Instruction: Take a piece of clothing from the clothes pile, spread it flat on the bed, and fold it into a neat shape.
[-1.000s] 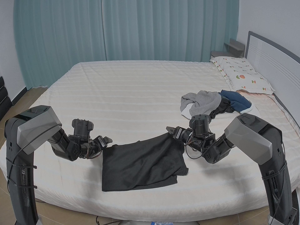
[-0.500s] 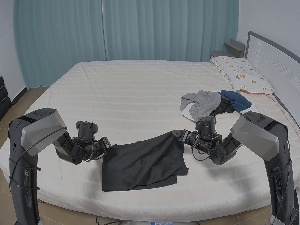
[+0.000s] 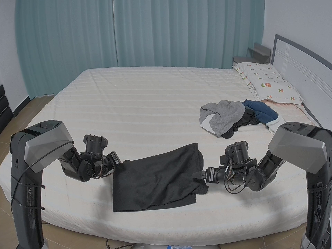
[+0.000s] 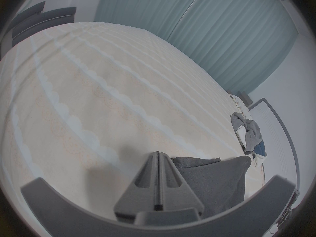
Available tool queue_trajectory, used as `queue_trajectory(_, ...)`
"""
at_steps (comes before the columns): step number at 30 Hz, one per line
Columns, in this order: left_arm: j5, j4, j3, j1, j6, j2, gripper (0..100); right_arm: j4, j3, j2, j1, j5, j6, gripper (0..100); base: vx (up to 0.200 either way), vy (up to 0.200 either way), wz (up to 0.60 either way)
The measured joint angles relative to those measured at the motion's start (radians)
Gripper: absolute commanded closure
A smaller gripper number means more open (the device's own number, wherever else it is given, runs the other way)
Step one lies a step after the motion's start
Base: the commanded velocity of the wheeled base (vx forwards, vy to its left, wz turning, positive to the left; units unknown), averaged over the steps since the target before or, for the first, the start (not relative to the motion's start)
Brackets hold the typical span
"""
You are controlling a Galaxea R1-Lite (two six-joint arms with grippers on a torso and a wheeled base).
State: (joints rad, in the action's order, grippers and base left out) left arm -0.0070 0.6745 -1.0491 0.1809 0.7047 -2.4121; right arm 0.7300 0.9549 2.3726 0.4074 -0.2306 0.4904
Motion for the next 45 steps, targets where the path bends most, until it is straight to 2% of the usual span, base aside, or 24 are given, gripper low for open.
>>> queue_trajectory(4,0.004,-0.001,-0.004,-0.004,0.000,-0.002,100,-0.010,-0.033,-0.012,0.010,-0.011,-0.022,0,0.000,0.000,0.00)
queue_trajectory(5,0.004,-0.001,-0.005,-0.005,0.000,-0.003,100,-0.010,-0.037,-0.013,0.013,-0.012,-0.023,100,0.000,0.000,0.00)
queue_trajectory(19,0.004,0.000,-0.014,-0.014,0.000,-0.016,100,-0.073,-0.073,-0.042,0.011,-0.013,-0.058,100,0.000,0.000,0.00)
queue_trajectory(24,0.004,0.000,-0.015,-0.015,-0.001,-0.020,100,-0.085,-0.099,-0.083,0.009,-0.034,-0.068,100,0.000,0.000,0.00)
queue_trajectory(31,0.003,-0.004,-0.025,-0.019,-0.003,-0.027,100,-0.168,-0.136,-0.124,0.005,-0.051,-0.146,100,0.000,0.000,0.00)
queue_trajectory(37,0.002,-0.008,-0.027,-0.021,-0.004,-0.031,100,-0.177,-0.141,-0.127,0.007,-0.050,-0.172,100,0.000,0.000,0.00)
queue_trajectory(38,0.001,-0.008,-0.027,-0.021,-0.004,-0.031,100,-0.177,-0.141,-0.126,0.007,-0.050,-0.173,0,0.000,0.000,0.00)
queue_trajectory(39,0.001,-0.009,-0.027,-0.022,-0.004,-0.031,100,-0.179,-0.140,-0.125,0.007,-0.050,-0.175,0,0.000,0.000,0.00)
queue_trajectory(40,0.001,-0.009,-0.027,-0.022,-0.004,-0.031,0,-0.180,-0.139,-0.124,0.007,-0.050,-0.176,0,0.000,0.000,0.00)
queue_trajectory(45,-0.001,-0.009,-0.025,-0.021,-0.003,-0.031,0,-0.175,-0.111,-0.109,0.009,-0.048,-0.173,0,0.000,0.000,0.00)
